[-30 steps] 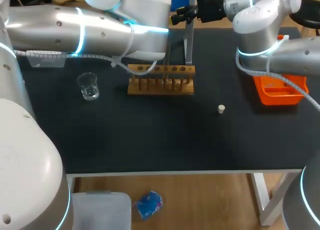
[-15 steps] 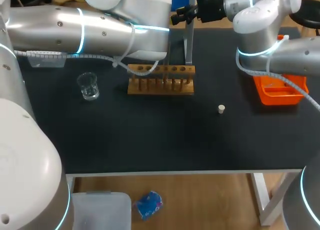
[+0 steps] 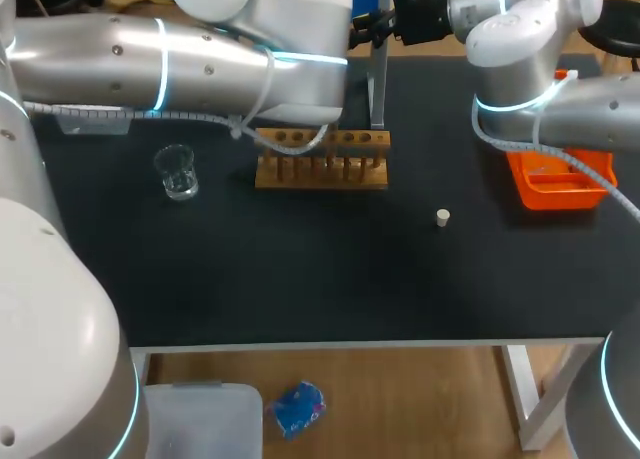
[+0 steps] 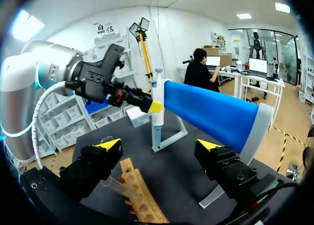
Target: Invert the test tube, pick up the pipette, mount the tip to pipette, aspirate from beaker and dispense into the tube, eject the tip, return the pipette, and cap with the stopper.
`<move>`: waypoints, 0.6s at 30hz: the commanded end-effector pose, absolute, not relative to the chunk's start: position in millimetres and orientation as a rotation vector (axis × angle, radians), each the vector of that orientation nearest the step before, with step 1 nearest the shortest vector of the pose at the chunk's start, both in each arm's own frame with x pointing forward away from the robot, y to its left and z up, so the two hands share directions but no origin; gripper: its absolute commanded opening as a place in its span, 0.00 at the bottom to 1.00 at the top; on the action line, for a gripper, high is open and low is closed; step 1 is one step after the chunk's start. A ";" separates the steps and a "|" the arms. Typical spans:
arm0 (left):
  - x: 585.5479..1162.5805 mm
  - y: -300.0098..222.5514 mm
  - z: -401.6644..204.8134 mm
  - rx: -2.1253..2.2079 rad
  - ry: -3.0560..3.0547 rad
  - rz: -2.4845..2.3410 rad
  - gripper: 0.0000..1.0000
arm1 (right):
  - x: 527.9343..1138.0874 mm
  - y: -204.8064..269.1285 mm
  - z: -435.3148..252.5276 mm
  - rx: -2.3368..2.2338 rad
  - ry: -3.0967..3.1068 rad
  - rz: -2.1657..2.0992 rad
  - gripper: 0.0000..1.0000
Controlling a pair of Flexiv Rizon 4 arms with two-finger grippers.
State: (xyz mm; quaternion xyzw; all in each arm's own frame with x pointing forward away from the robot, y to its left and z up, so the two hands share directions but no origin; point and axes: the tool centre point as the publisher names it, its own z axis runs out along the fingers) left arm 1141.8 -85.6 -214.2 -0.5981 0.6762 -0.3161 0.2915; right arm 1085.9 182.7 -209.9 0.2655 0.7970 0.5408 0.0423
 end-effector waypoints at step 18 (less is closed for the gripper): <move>1006.7 -107.1 -185.6 -1.277 2.171 -1.109 0.87 | 1086.3 181.8 -208.7 0.812 2.446 1.652 1.00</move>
